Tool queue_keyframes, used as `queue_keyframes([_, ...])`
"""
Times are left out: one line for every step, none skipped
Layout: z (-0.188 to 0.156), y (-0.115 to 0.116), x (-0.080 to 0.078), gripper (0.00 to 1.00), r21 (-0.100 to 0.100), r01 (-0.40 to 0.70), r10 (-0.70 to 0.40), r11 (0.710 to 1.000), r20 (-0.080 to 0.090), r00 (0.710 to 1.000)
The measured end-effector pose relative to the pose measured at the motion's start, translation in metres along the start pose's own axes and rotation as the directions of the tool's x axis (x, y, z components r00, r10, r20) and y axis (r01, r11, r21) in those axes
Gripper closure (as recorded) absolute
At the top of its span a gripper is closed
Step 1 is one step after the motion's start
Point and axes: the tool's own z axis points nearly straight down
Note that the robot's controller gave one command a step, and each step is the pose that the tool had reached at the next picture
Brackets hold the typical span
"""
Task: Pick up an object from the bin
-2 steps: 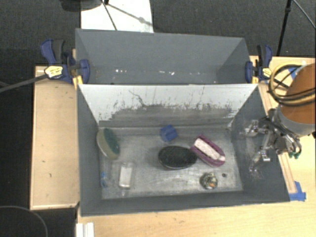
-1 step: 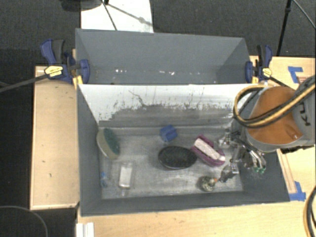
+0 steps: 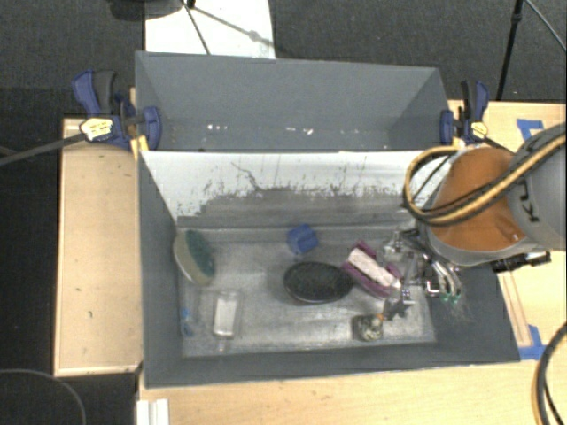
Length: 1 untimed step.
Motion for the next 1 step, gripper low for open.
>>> queue_keyframes([-0.002,0.0035,0.0,1.0,-0.006,0.009,-0.009,1.0,-0.005,1.0])
